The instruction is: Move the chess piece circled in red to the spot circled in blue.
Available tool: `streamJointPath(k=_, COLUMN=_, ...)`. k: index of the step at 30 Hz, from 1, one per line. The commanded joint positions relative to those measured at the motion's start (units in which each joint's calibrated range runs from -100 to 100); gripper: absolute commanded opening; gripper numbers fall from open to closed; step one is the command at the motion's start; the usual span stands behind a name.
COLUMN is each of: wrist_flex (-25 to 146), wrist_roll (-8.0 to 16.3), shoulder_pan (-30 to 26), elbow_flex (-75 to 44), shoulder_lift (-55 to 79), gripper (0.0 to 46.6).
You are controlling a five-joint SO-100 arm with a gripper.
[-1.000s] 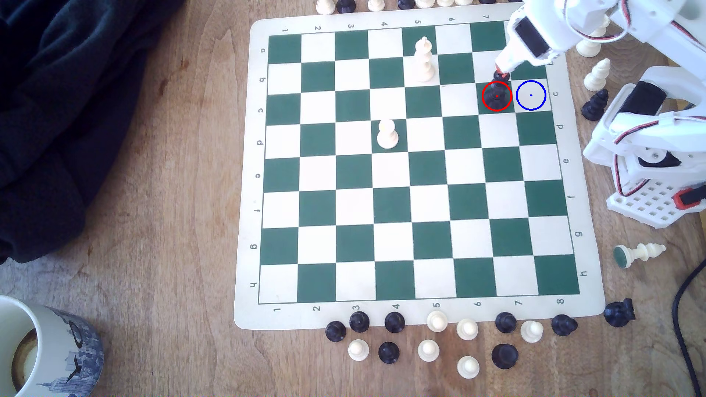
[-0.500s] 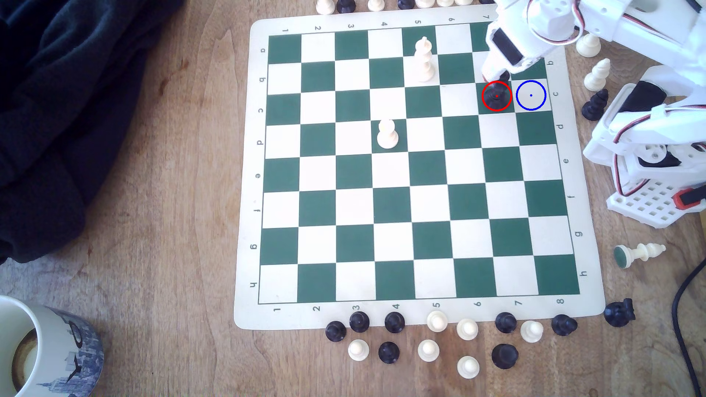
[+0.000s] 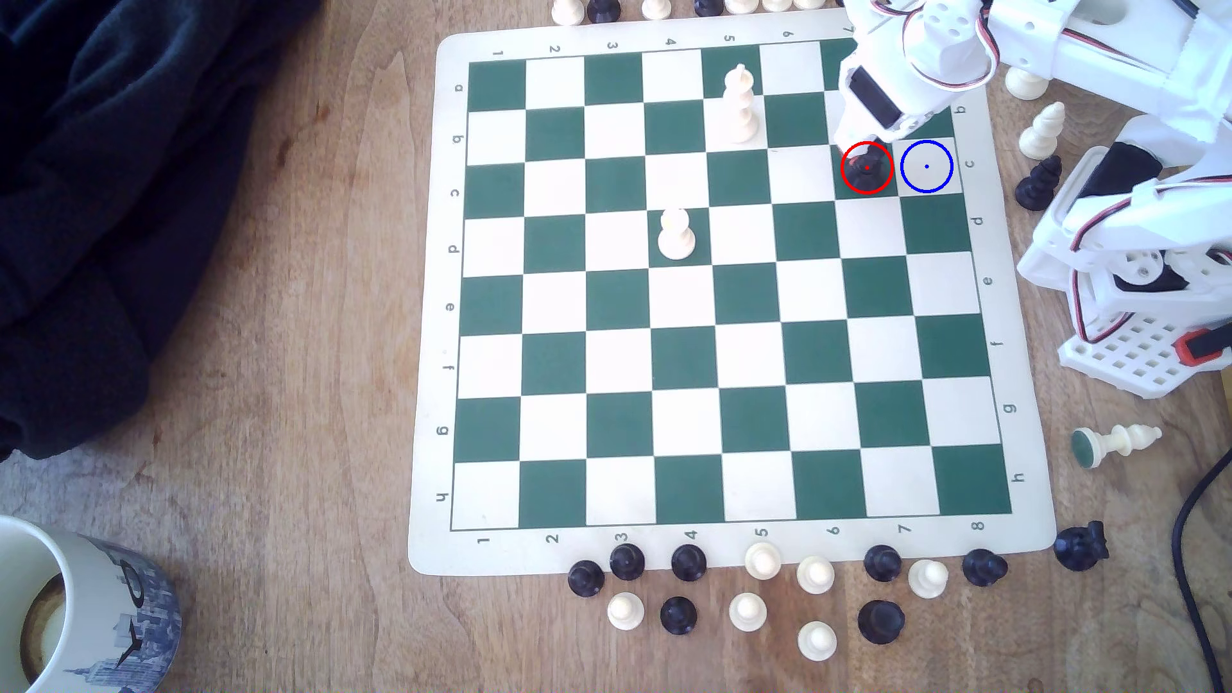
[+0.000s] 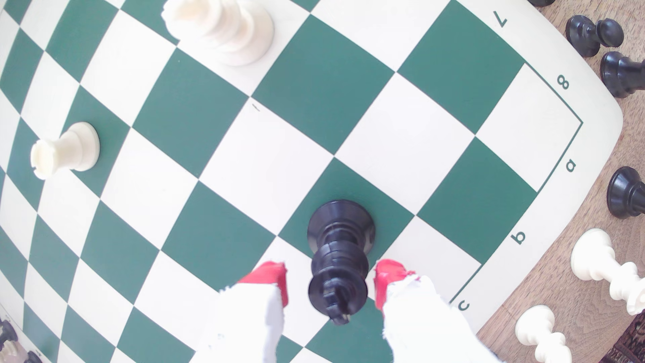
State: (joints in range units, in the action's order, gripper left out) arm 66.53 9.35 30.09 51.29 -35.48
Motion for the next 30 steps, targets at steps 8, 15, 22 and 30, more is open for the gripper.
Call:
streamJointPath(k=8, wrist_flex=-0.6, wrist_roll=0.5, shoulder_pan=-1.2, elbow_flex=-0.8, shoulder_lift=0.3, gripper=4.5)
streamJointPath(k=15, wrist_flex=0.2, wrist_roll=0.4, shoulder_pan=-0.6, elbow_flex=-1.8, shoulder_lift=-1.7, gripper=0.2)
streamJointPath(k=22, wrist_flex=6.2, wrist_roll=0.5, shoulder_pan=-0.1, elbow_flex=-5.4, shoulder_lift=-7.4, gripper=0.2)
streamJointPath(k=30, wrist_flex=8.7, wrist_roll=-0.2, shoulder_pan=4.3, elbow_flex=-4.0, shoulder_lift=-9.9, gripper=0.2)
